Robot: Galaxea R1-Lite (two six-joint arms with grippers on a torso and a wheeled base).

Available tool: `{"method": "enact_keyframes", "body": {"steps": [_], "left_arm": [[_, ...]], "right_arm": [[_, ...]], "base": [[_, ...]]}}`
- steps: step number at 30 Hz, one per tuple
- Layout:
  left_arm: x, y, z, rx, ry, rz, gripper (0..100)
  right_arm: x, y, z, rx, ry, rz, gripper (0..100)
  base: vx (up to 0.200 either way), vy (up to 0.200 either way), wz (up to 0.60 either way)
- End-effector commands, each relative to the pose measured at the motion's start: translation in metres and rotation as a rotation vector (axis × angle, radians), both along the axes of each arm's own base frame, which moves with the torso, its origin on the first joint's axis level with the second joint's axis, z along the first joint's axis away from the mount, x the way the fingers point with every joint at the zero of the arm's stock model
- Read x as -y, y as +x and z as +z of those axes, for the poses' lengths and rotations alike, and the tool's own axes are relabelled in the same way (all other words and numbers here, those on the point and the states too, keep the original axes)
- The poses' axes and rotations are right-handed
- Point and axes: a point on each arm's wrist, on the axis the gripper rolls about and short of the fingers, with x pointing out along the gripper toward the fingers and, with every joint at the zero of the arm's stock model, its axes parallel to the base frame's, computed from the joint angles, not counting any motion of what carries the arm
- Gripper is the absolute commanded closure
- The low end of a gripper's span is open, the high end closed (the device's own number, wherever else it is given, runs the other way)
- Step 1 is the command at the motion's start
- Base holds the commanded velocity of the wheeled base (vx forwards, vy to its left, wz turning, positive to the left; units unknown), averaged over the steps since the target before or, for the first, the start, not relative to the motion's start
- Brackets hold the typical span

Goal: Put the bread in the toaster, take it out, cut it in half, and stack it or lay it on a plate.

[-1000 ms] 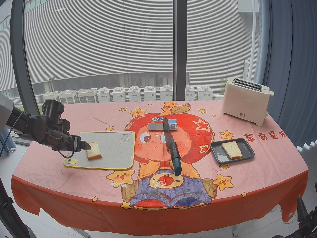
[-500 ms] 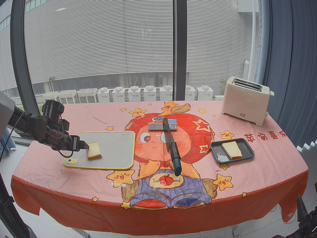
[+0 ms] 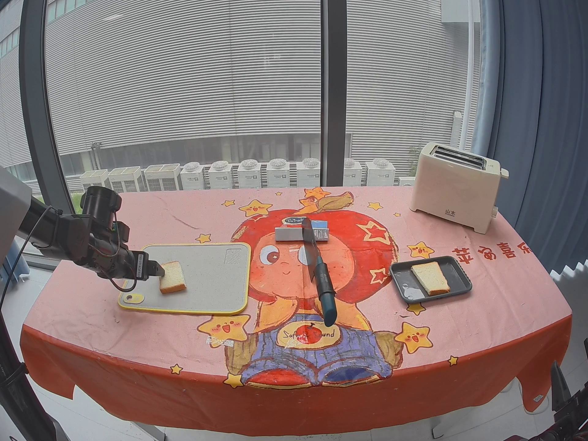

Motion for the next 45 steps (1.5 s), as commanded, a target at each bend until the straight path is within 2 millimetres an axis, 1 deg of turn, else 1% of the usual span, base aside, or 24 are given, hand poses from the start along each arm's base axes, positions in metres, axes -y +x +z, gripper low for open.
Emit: {"method": "enact_keyframes", "body": {"steps": [1, 12, 13, 34, 36, 42, 45], "left_arm": [[0.001, 0.0, -0.001, -0.004, 0.0, -0.002, 0], [0.001, 0.0, -0.002, -0.006, 0.0, -0.003, 0], [0.001, 0.0, -0.002, -0.007, 0.0, -0.003, 100], [0.003, -0.002, -0.002, -0.012, 0.0, -0.008, 100], [0.003, -0.002, 0.002, 0.002, -0.001, -0.008, 100], [0.004, -0.002, 0.005, 0.013, -0.005, -0.007, 100], [0.004, -0.005, 0.011, 0.028, -0.008, -0.006, 100]], "right_arm": [[0.0, 0.0, -0.005, -0.003, 0.0, 0.0, 0], [0.0, 0.0, -0.005, -0.003, 0.0, 0.0, 0], [0.0, 0.0, -0.005, -0.003, 0.0, 0.0, 0], [0.0, 0.0, -0.005, -0.003, 0.0, 0.0, 0], [0.0, 0.0, -0.005, -0.003, 0.0, 0.0, 0], [0.0, 0.0, -0.005, -0.003, 0.0, 0.0, 0], [0.0, 0.0, -0.005, -0.003, 0.0, 0.0, 0]], "base": [[0.0, 0.0, 0.0], [0.0, 0.0, 0.0], [0.0, 0.0, 0.0], [0.0, 0.0, 0.0], [0.0, 0.0, 0.0], [0.0, 0.0, 0.0], [0.0, 0.0, 0.0]]}}
